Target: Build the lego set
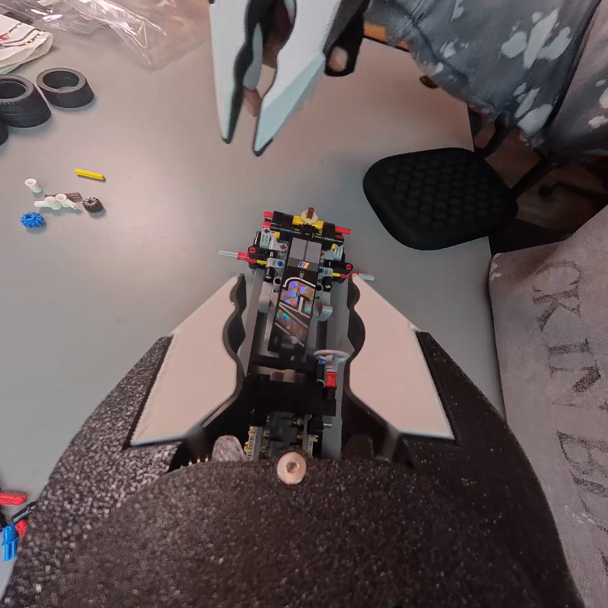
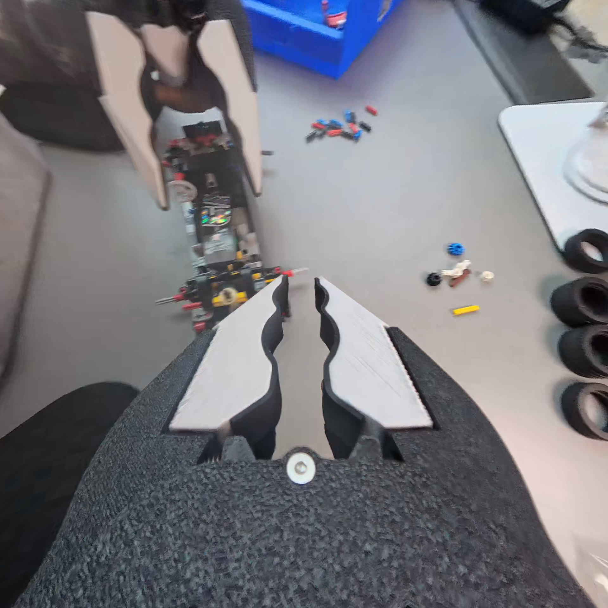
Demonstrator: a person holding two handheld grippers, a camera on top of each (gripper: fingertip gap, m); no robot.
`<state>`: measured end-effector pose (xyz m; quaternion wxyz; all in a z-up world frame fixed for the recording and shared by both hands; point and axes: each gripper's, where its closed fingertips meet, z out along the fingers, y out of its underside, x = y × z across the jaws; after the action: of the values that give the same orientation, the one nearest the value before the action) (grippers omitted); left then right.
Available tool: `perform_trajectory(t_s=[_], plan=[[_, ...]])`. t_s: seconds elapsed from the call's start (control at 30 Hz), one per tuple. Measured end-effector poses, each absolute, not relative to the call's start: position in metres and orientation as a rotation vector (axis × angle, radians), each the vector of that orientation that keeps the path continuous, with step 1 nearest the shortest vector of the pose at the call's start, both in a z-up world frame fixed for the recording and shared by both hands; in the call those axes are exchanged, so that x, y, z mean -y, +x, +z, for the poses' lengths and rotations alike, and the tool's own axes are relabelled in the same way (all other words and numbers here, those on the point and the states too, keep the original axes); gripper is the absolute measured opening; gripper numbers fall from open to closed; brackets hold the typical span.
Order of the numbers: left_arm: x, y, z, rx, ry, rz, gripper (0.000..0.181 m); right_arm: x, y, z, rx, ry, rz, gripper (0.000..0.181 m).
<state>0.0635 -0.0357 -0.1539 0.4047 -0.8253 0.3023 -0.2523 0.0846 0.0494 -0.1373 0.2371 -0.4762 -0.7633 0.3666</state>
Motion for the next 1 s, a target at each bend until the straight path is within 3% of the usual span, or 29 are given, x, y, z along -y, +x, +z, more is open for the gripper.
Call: perform_trajectory(t_s=[0.03,0.43,0.53,1.0], plan=[[0.035,0.067,-0.157,-0.787,-2.106,-0.62,0.059,-0.038,0.094,-0.139,2.142,-1.291,1.009,0.011],[0.029,0.094,-0.195,-0.991,-2.274,-0.475,0.055,0.0,0.107,-0.174,2.303,-1.27,0.869,0.014],[0.025,0.092,-0.196,-0.977,-2.27,-0.437,0.047,0.001,0.106,-0.174,2.304,-1.262,0.87,0.009],[0.025,0.09,-0.198,-0.985,-2.272,-0.388,0.035,0.004,0.106,-0.171,2.121,-1.228,1.112,0.007]])
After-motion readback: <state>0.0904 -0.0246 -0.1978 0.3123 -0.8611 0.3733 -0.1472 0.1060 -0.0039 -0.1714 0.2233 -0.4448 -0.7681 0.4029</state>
